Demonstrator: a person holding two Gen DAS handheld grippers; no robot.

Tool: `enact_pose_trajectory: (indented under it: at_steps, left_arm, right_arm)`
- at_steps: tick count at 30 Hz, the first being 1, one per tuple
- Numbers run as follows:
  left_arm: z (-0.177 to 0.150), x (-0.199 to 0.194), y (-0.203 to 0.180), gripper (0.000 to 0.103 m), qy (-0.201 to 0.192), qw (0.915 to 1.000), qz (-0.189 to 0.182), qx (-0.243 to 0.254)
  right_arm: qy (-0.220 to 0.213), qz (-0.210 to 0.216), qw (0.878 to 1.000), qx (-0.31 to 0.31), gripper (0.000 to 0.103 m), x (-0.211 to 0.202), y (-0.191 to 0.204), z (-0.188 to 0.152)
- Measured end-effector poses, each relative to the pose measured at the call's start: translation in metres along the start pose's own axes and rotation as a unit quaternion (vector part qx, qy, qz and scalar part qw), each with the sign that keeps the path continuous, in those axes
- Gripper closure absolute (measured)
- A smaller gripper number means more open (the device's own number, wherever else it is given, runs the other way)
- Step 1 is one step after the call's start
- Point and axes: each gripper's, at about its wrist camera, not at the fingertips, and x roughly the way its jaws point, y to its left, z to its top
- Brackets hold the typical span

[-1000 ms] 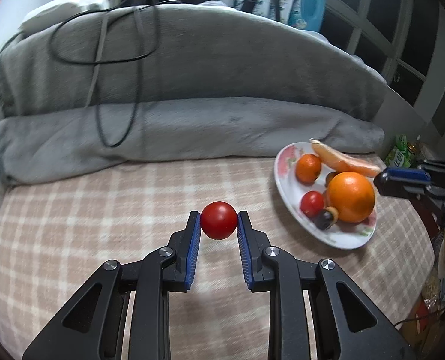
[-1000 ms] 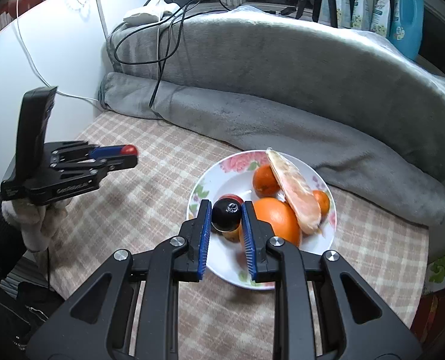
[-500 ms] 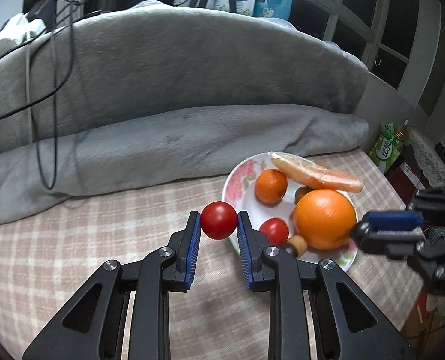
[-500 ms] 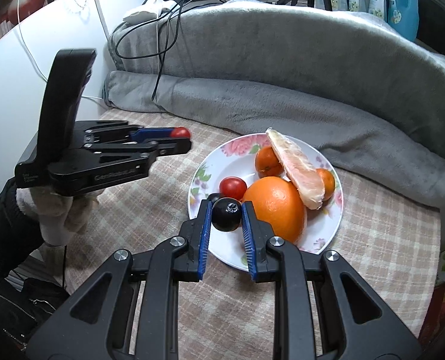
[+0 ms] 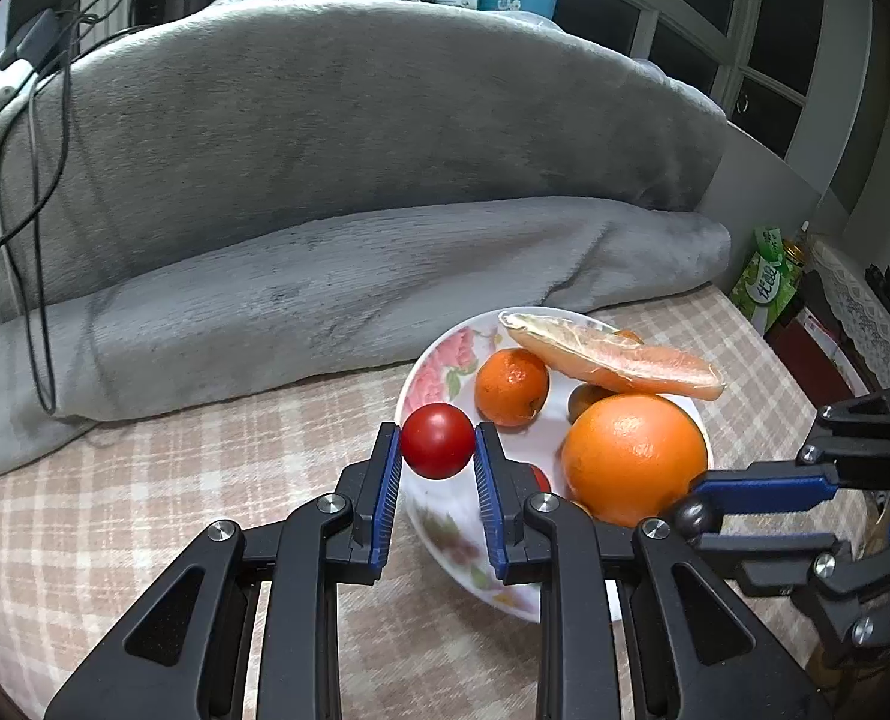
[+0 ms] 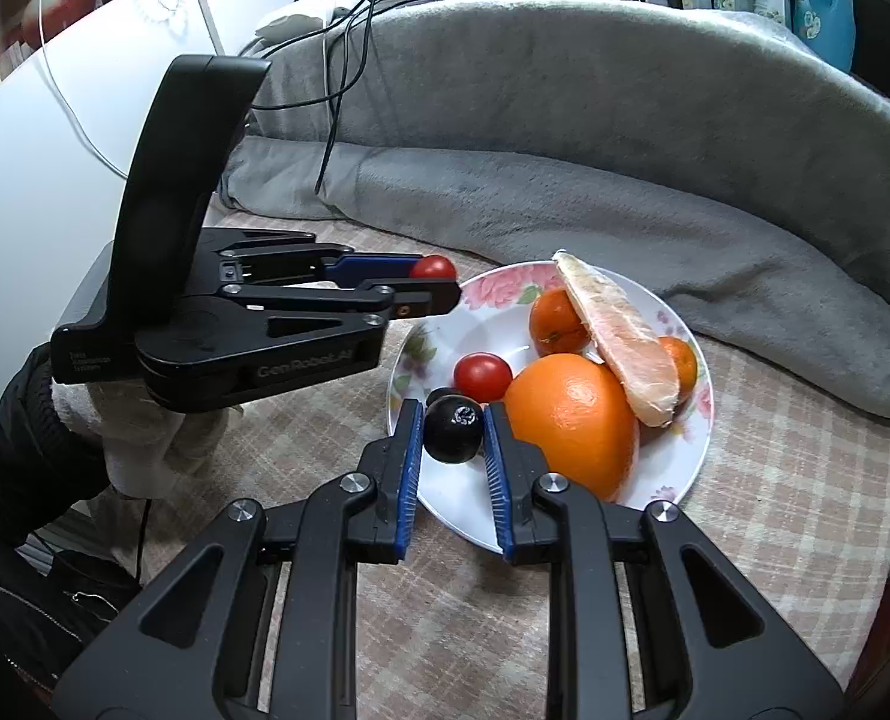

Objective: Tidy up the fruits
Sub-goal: 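Carry the cherry tomato and grape with both tools over the plate, then open both tools to drop the tomato and grape onto the plate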

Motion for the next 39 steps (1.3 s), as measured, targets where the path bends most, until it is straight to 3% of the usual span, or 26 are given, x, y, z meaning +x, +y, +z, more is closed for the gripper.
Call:
enact_pose_trajectory:
  at_steps: [30,33,35,37,39]
  left_arm:
    - [0.008,0.003,-0.004,0.08,-0.004,0.9999,-0.011,-0.002]
    - [0.009,0.002,-0.004,0.074,-0.007,0.9999,-0.011,-0.003]
    - [0.009,0.001,-0.005,0.073,-0.009,0.9999,-0.011,-0.001]
    - [0.01,-0.001,-0.006,0.072,-0.011,0.9999,-0.009,-0.001]
    - [0.011,-0.002,-0.005,0.072,-0.013,0.9999,-0.008,-0.002]
  right_arm:
    - [0.006,-0.011,1.0,-0.003,0.081,0.004,0.003,-0.002]
    - [0.006,-0.009,1.0,0.0,0.081,0.004,0.002,-0.001]
    - [0.005,-0.01,1.0,-0.002,0.074,0.004,0.002,-0.002]
    - [0.001,-0.014,1.0,-0.004,0.057,0.002,0.003,-0.002]
    - [-0.002,-0.013,1.0,-0.006,0.057,0.0,0.004,-0.002]
